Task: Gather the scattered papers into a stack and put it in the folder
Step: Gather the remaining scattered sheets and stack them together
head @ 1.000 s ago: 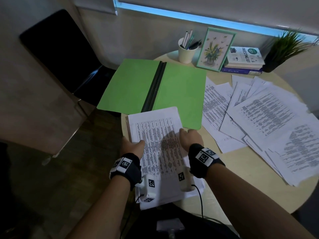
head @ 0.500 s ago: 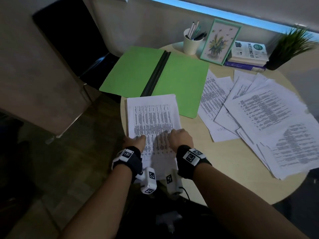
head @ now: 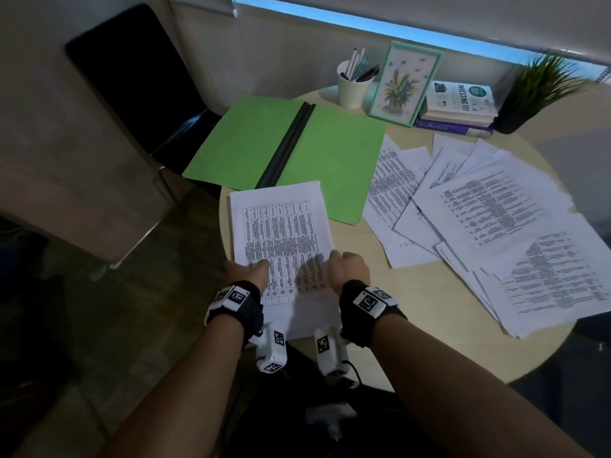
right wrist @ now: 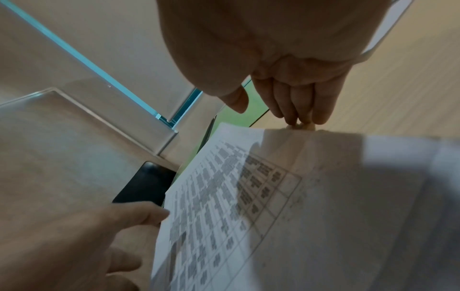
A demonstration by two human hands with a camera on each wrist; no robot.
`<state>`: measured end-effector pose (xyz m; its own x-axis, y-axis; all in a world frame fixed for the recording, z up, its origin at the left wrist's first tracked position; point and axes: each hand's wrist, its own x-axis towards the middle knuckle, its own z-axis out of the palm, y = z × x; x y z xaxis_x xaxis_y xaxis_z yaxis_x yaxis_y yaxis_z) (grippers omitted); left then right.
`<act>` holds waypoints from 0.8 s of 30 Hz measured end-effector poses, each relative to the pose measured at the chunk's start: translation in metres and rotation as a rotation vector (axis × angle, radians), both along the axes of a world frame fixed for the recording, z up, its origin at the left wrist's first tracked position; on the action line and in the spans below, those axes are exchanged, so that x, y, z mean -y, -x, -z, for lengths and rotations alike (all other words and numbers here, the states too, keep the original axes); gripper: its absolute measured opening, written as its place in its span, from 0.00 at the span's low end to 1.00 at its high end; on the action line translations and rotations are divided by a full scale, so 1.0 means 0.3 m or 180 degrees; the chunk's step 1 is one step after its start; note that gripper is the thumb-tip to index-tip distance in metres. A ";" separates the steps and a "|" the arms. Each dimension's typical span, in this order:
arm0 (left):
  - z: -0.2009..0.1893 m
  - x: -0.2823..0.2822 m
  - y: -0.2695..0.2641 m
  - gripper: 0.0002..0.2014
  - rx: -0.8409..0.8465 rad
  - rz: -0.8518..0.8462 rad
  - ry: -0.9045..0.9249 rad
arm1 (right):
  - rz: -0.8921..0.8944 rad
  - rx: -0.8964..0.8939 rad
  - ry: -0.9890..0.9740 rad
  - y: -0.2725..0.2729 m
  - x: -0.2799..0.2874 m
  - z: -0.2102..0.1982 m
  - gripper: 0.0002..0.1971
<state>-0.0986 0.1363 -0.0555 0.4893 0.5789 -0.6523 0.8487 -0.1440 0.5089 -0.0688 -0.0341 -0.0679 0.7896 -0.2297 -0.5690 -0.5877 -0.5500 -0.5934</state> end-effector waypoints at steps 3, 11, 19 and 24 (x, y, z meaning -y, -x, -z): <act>-0.021 0.020 -0.026 0.47 0.0205 0.0345 -0.0455 | 0.0196 0.0103 -0.0040 -0.011 0.067 0.006 0.20; -0.084 0.284 -0.140 0.37 0.1021 0.1198 -0.0708 | 0.0696 0.0410 -0.0545 -0.050 0.354 -0.051 0.09; -0.072 0.620 -0.241 0.28 0.1088 0.1942 -0.0222 | 0.1663 0.0397 -0.0369 -0.093 0.860 -0.062 0.12; -0.038 0.790 -0.306 0.28 0.0889 0.2255 -0.0336 | 0.2083 -0.0086 0.0220 -0.099 1.112 -0.022 0.38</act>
